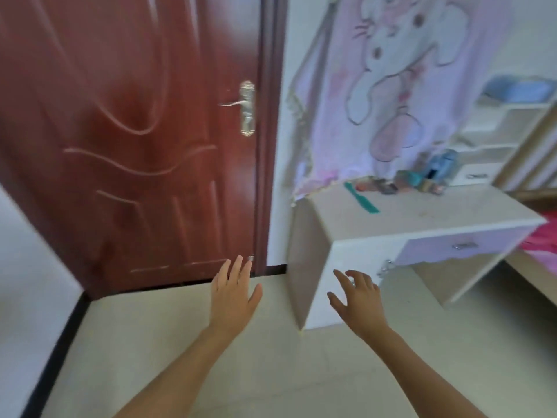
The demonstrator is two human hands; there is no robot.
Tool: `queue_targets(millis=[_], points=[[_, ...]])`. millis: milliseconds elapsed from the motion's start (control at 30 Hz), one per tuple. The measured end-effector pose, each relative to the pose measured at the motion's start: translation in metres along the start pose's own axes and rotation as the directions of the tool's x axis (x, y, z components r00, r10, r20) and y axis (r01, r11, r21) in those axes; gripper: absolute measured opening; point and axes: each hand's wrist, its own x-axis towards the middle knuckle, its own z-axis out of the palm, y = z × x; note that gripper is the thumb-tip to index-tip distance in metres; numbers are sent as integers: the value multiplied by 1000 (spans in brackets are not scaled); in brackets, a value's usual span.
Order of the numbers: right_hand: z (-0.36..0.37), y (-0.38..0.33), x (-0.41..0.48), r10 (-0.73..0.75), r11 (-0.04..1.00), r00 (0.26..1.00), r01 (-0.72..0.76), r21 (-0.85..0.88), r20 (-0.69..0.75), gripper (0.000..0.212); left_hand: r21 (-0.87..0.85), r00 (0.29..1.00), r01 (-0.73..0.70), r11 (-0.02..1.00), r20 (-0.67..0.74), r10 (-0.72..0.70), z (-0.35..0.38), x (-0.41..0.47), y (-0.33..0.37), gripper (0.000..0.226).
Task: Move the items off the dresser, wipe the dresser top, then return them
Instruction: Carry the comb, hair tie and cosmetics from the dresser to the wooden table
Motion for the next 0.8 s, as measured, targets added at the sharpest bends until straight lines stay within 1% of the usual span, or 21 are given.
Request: queue_targets(millis=[100,200,333,433,500,567,600,633,700,733,800], points=[[-10,41,17,105,993,994,-105,-54,-15,47,-44,994,-105,994,11,105,17,42,39,53],[-13,68,49,147,985,989,-149,-85,-30,36,-73,986,-164,984,2,164,31,86,66,52],[0,93,105,168,982,985,-170,-79,-41,46,-79,978,-205,976,12,206,50,155,79,52],[5,109,148,193,980,981,-194,-51,-39,48,-90,972,-226,970,51,231,61,210,82,54],[11,125,172,202,976,978,-205,-67,-54,50,-85,964,-247,965,84,254,68,246,88,51],[15,141,188,262,965,964,-262,9,-46,45,-69,953,-270,960,123,277,84,275,100,46],[17,149,192,313,949,950,-311,57,-18,43,-67,946,-289,955,132,296,97,284,108,44],[21,158,194,346,936,938,-345,63,-2,43,-74,937,-309,948,148,317,112,288,117,44],[32,178,195,383,922,924,-383,65,5,44,-106,904,-329,938,251,346,137,291,137,45],[35,189,195,396,915,918,-396,72,15,45,-104,888,-343,934,290,358,149,293,148,45],[39,215,195,413,907,910,-415,69,47,46,-71,862,-389,919,326,389,169,297,170,44]])
